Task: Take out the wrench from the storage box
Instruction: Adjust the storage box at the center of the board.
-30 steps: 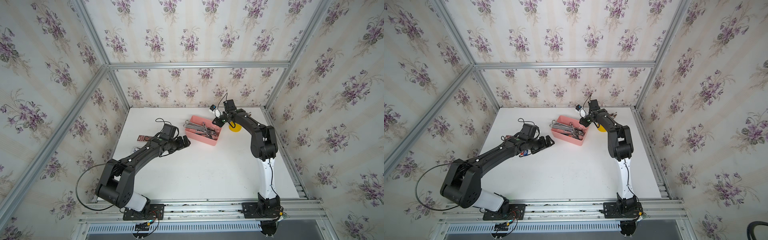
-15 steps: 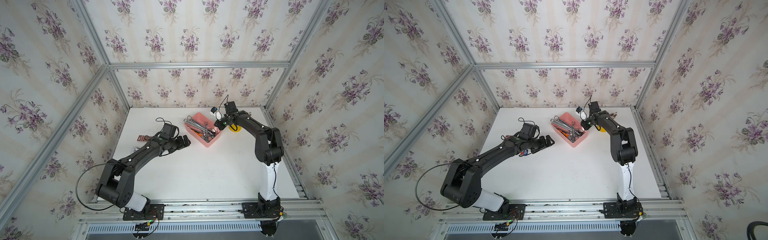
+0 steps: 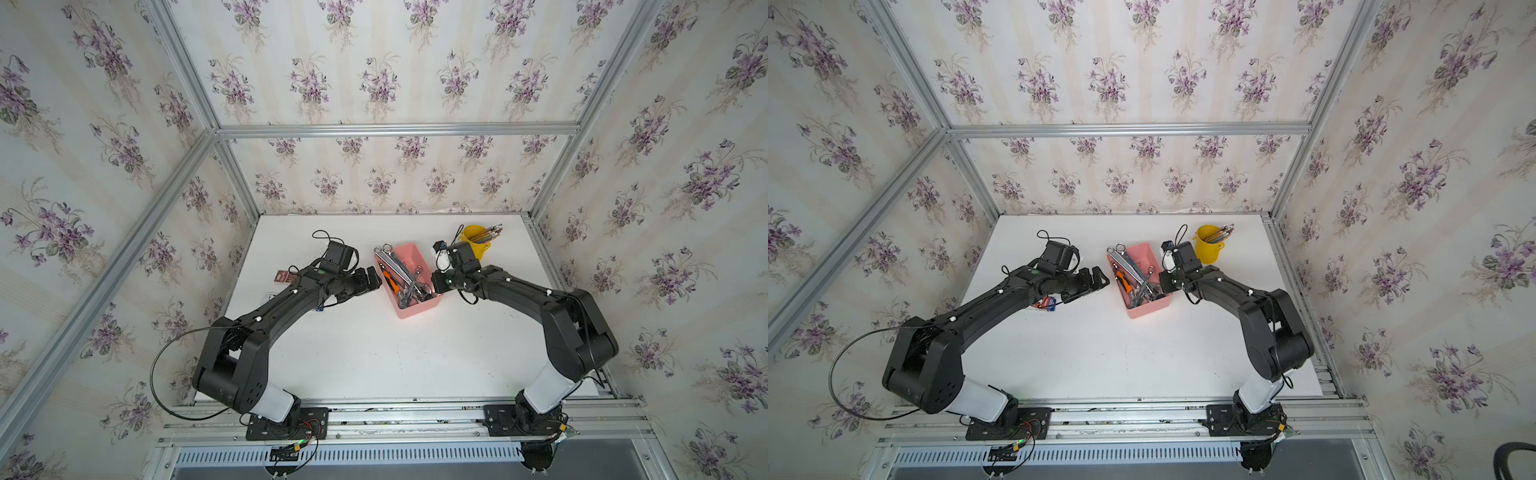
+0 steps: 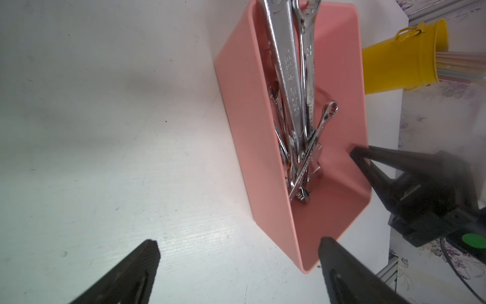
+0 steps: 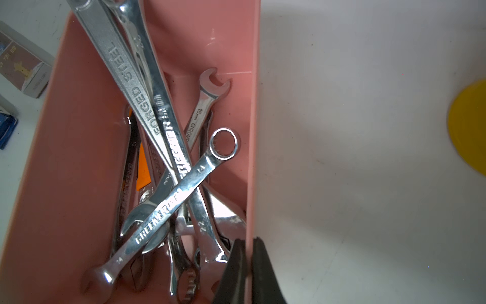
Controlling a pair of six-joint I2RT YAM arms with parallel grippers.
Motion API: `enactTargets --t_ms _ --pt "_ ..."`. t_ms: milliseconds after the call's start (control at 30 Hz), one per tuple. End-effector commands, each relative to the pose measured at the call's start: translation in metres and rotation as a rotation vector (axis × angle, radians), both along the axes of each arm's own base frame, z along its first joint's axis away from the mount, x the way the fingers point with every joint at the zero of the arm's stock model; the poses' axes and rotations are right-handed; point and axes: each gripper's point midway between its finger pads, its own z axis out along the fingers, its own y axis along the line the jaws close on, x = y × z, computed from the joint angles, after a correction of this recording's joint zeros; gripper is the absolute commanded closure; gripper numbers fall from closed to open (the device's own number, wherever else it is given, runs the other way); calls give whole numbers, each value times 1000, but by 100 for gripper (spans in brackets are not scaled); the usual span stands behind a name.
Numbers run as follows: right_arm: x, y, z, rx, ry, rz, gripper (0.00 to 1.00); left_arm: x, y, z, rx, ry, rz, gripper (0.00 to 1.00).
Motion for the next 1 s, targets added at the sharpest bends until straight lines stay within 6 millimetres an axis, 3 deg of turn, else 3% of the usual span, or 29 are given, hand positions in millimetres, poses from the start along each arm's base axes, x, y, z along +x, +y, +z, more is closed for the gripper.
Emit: enactTargets --t_ms 0,200,433,967 --pt "-21 6 -2 54 11 -165 99 -4 0 -1 19 16 -27 1" --pt "-63 4 -14 78 39 -314 99 -6 1 1 40 21 -54 1" --pt "-89 -9 -22 83 69 -397 99 -7 -7 4 33 23 -98 1" --pt "-108 -48 -29 1 55 -549 96 -8 -28 3 54 14 -165 1"
